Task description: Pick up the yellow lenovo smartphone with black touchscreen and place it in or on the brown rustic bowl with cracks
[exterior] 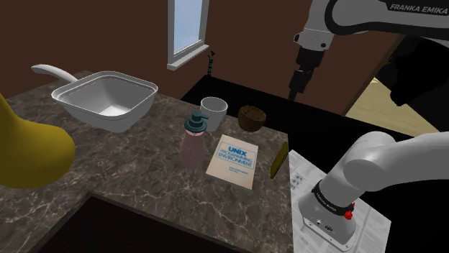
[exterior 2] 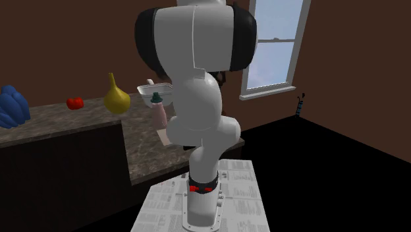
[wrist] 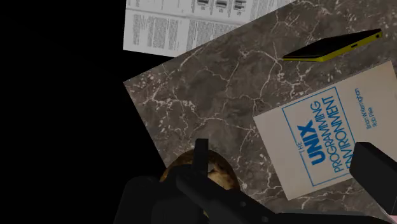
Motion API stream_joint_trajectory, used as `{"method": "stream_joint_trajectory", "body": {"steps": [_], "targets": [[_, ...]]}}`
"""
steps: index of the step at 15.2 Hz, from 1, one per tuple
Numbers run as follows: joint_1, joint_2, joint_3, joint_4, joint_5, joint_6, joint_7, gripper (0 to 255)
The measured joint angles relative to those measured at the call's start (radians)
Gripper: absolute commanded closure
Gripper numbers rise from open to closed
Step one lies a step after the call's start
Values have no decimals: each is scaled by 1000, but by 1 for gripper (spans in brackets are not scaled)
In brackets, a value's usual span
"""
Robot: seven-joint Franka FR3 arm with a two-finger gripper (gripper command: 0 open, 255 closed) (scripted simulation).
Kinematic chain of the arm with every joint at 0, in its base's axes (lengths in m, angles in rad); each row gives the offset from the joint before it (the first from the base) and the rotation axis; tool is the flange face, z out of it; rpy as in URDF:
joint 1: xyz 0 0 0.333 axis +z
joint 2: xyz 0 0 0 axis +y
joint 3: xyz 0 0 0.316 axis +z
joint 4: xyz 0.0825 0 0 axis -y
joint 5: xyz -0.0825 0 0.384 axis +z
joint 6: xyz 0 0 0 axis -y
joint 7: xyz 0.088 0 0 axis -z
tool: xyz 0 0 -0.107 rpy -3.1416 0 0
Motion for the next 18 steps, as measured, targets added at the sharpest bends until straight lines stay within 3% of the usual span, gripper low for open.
{"method": "stream_joint_trajectory", "body": {"steps": [3, 7, 13, 18], "targets": [[-31, -45, 23, -54, 30, 13, 97, 0], [-123, -184, 102, -216, 136, 55, 419, 0], [-211, -394, 298, -427, 372, 116, 934, 0], [-205, -418, 341, -491, 423, 163, 996, 0]]}}
